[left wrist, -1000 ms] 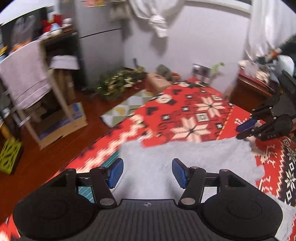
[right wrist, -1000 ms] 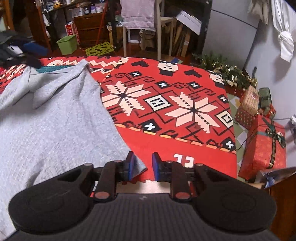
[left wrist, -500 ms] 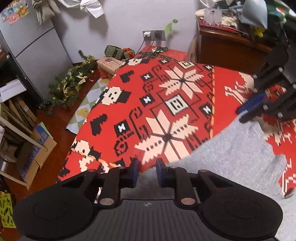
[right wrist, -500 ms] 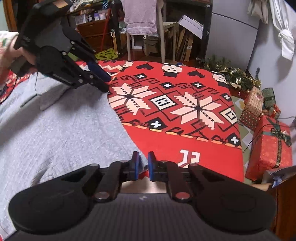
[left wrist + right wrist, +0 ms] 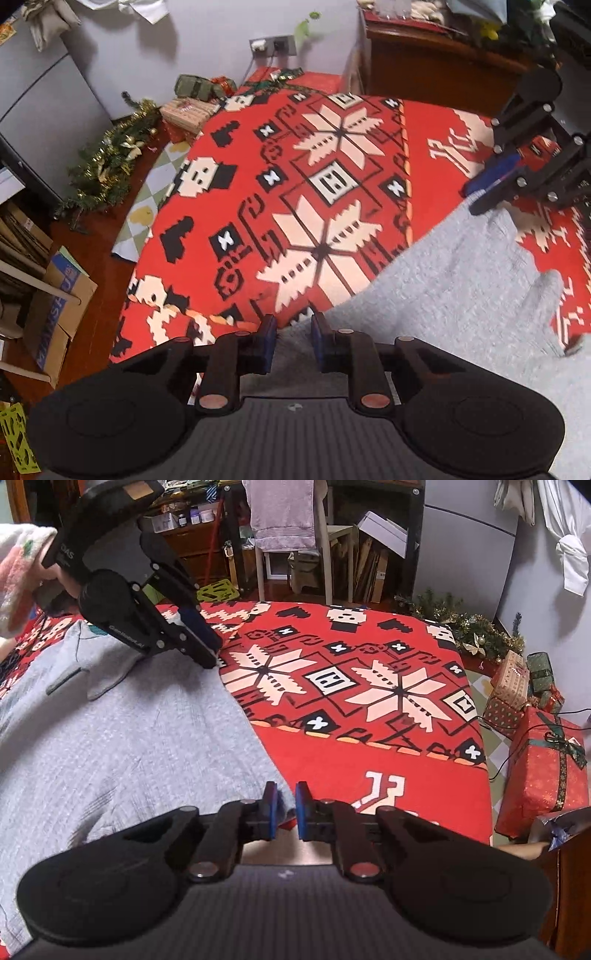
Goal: Fold clothes
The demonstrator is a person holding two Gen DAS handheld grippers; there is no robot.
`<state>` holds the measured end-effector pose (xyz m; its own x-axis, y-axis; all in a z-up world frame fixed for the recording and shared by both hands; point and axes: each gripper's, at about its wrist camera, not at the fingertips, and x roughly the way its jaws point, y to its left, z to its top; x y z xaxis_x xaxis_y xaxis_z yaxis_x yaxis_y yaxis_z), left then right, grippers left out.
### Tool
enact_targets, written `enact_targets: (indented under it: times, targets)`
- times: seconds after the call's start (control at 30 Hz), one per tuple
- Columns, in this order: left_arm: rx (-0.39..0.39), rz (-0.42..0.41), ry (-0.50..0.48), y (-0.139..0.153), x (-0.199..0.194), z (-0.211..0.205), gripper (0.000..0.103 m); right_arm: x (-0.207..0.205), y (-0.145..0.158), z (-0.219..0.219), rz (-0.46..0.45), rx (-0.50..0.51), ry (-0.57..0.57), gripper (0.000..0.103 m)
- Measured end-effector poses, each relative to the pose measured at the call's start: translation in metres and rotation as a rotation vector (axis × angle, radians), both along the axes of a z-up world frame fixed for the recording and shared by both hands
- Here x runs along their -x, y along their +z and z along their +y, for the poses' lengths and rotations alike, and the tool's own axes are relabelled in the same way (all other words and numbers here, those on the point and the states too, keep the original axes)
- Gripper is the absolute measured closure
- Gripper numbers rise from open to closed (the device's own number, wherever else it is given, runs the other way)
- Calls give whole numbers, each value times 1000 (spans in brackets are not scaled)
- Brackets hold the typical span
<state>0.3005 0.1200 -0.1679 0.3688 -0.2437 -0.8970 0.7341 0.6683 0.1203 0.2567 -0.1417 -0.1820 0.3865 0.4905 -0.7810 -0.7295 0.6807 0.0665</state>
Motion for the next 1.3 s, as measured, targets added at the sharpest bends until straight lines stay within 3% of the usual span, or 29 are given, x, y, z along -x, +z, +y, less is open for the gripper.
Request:
enact_targets:
  times: [0.03, 0.4, 0.8, 0.9, 1.0, 1.07, 1.1, 1.3]
  targets:
    - [5, 7, 2, 0, 1, 0, 96, 0, 0, 1, 1, 1, 0, 99]
    - [111, -118, 163, 15, -3, 10, 99, -7, 7, 0, -55, 28, -44, 102]
    - [64, -180, 219, -8, -18, -2, 99, -44, 3, -2, -54, 48, -117, 102]
    - [85, -187, 245, -10, -19, -2, 98, -46, 1, -2, -47, 37, -127, 101]
    - [113, -179, 291, -9, -22, 2, 89, -47, 1, -4, -42, 31, -135, 99]
    - [135, -180, 325, -7, -24, 3, 74, -50, 3, -9, -23, 1, -153, 88]
    - [156, -180, 347, -6, -26, 4, 63, -52, 5, -11, -16, -13, -165, 77]
    - [303, -185, 482, 16, -31, 11, 51, -58, 26, -24, -16, -55, -219, 76]
